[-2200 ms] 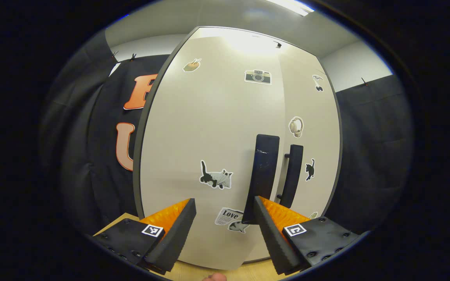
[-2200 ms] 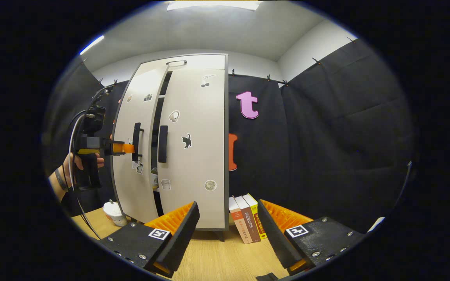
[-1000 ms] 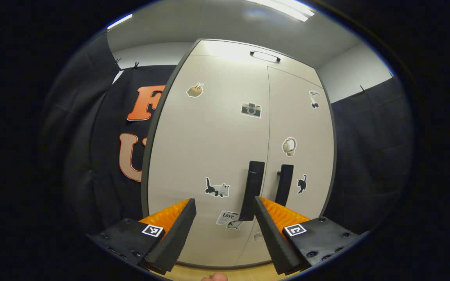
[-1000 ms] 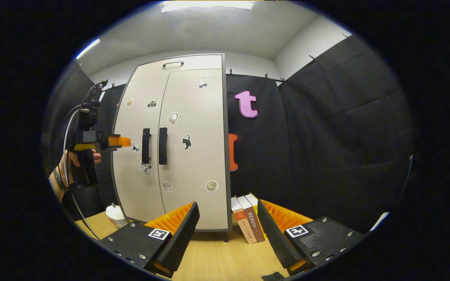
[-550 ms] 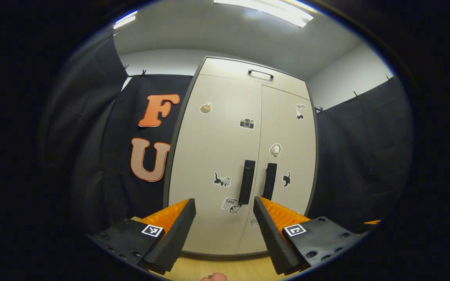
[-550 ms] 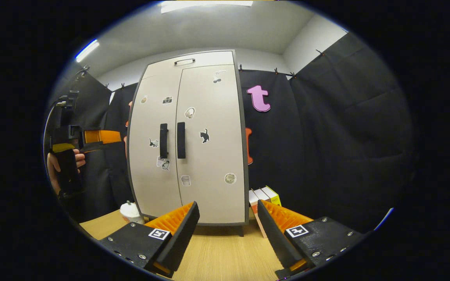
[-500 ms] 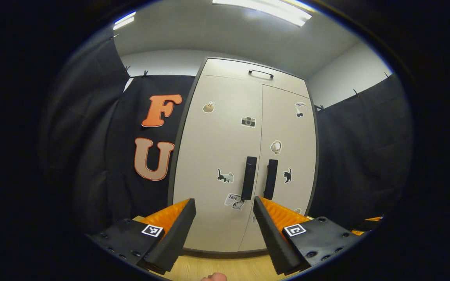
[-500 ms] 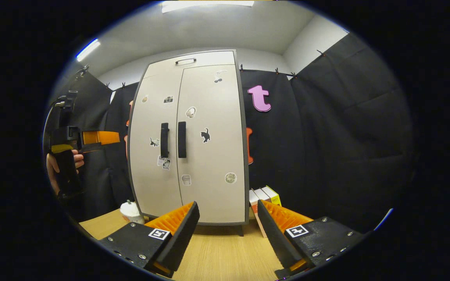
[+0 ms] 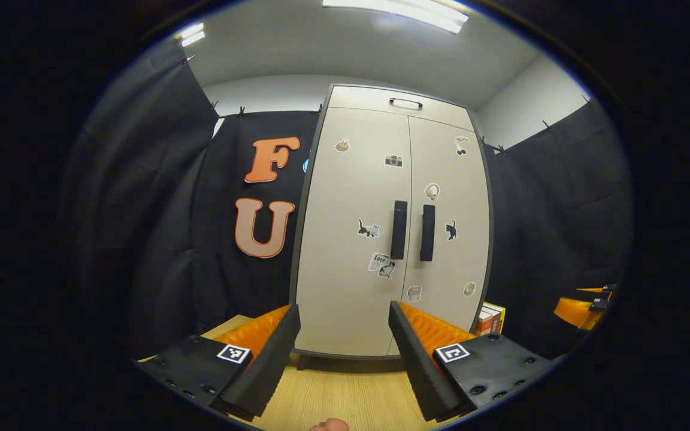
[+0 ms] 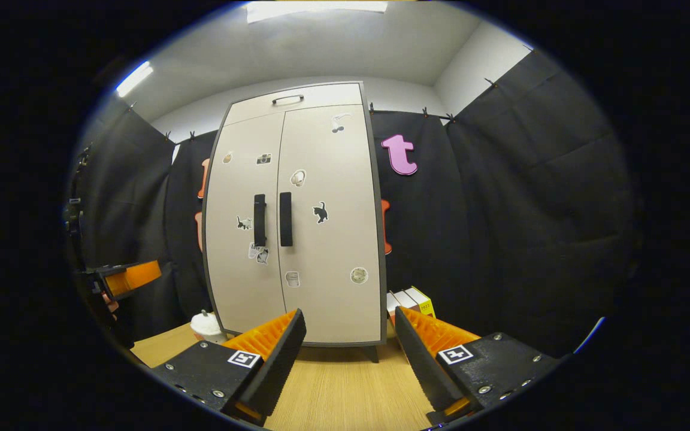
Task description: Grab one shoe with the right hand and put it into the shoe cabinet, grab the other shoe with the left hand and put it into the shoe cabinet; then close the right door with the right hand and the left door with the left hand.
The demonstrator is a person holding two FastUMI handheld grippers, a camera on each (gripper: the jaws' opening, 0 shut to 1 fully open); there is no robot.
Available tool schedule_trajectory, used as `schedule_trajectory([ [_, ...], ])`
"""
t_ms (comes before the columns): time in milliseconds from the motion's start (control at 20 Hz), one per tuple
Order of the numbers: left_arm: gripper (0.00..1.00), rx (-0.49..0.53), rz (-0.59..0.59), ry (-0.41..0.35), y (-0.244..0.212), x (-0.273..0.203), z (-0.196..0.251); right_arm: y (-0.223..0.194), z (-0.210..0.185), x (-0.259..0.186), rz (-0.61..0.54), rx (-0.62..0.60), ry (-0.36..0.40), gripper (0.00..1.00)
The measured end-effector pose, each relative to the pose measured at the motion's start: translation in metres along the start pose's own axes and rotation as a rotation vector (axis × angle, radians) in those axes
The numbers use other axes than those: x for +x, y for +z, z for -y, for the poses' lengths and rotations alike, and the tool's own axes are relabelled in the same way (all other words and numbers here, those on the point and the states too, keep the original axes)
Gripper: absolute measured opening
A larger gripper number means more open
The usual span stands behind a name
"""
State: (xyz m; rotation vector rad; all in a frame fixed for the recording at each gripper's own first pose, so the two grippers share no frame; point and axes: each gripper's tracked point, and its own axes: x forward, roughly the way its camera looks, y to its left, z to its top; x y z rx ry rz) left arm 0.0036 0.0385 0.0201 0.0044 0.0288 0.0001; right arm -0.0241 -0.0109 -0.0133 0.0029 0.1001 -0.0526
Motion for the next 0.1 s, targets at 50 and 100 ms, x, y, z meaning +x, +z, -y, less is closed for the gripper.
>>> schedule_trajectory([
  [50, 0.94, -0.002, 0.005, 0.001, -0.0021, -0.0037, -0.002, -0.0008, 0.0004, 0.0006, -0.001, -0.001, -0.003, 0.92],
  [100, 0.96, -0.003, 0.004, 0.004, -0.0052, -0.0067, -0.004, -0.0016, 0.0004, -0.0013, -0.001, 0.001, -0.003, 0.92],
])
